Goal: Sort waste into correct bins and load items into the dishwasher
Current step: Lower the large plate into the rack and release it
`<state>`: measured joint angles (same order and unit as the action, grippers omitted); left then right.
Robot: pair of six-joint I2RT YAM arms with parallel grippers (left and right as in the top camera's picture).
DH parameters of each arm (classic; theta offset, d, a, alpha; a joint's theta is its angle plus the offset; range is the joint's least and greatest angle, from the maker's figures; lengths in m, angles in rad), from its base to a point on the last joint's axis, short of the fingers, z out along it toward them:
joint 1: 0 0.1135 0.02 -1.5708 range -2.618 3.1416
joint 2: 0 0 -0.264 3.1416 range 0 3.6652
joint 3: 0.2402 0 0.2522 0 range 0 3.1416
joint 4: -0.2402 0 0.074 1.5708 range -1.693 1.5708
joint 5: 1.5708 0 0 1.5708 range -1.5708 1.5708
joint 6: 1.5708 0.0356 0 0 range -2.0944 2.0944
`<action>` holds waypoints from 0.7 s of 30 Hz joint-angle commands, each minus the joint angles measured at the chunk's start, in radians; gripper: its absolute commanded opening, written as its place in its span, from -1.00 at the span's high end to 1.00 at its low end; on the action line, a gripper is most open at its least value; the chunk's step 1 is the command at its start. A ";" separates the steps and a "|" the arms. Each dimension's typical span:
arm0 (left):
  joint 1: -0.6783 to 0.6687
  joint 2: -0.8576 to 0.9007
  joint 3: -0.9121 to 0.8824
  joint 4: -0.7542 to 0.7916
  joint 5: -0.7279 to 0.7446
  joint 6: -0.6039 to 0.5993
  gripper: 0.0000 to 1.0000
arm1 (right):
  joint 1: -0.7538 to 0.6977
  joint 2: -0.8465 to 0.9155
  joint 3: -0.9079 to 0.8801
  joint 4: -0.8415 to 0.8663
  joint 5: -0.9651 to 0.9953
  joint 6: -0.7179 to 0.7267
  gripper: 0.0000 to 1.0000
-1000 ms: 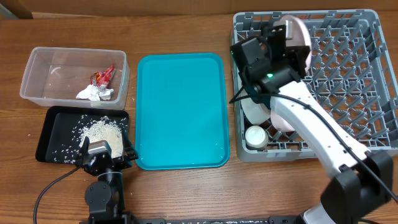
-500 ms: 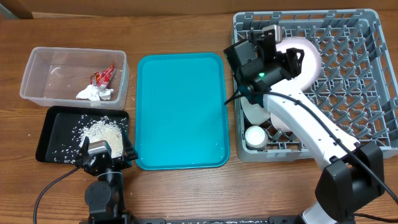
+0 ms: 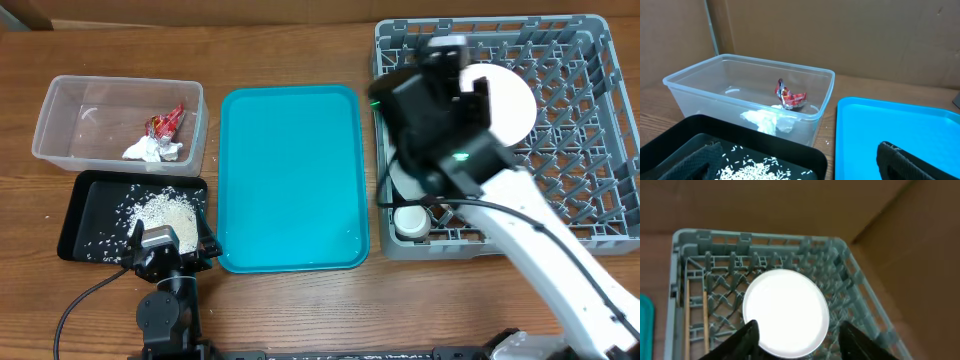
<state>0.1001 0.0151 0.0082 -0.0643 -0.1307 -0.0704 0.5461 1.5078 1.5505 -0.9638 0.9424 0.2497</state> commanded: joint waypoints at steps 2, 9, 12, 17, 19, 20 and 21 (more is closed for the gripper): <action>0.004 -0.010 -0.003 0.001 -0.003 0.019 -1.00 | -0.246 -0.011 0.015 -0.040 -0.430 0.191 0.07; 0.004 -0.010 -0.003 0.001 -0.003 0.019 -1.00 | -0.748 0.036 0.013 -0.065 -1.237 0.252 0.06; 0.004 -0.010 -0.003 0.001 -0.003 0.019 -0.99 | -0.881 0.099 0.011 -0.130 -1.319 0.249 0.06; 0.004 -0.010 -0.003 0.001 -0.003 0.019 -1.00 | -0.933 0.241 -0.002 -0.177 -1.391 0.138 0.06; 0.004 -0.010 -0.003 0.001 -0.003 0.019 -1.00 | -0.918 0.289 -0.011 -0.170 -1.389 0.138 0.07; 0.004 -0.010 -0.003 0.001 -0.003 0.019 -1.00 | -0.913 0.303 -0.014 -0.166 -1.389 0.139 0.12; 0.004 -0.010 -0.003 0.001 -0.003 0.019 -0.99 | -0.907 0.324 -0.021 -0.159 -1.389 0.140 0.24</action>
<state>0.1001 0.0147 0.0082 -0.0643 -0.1307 -0.0700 -0.3878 1.7798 1.5463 -1.1362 -0.3767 0.4183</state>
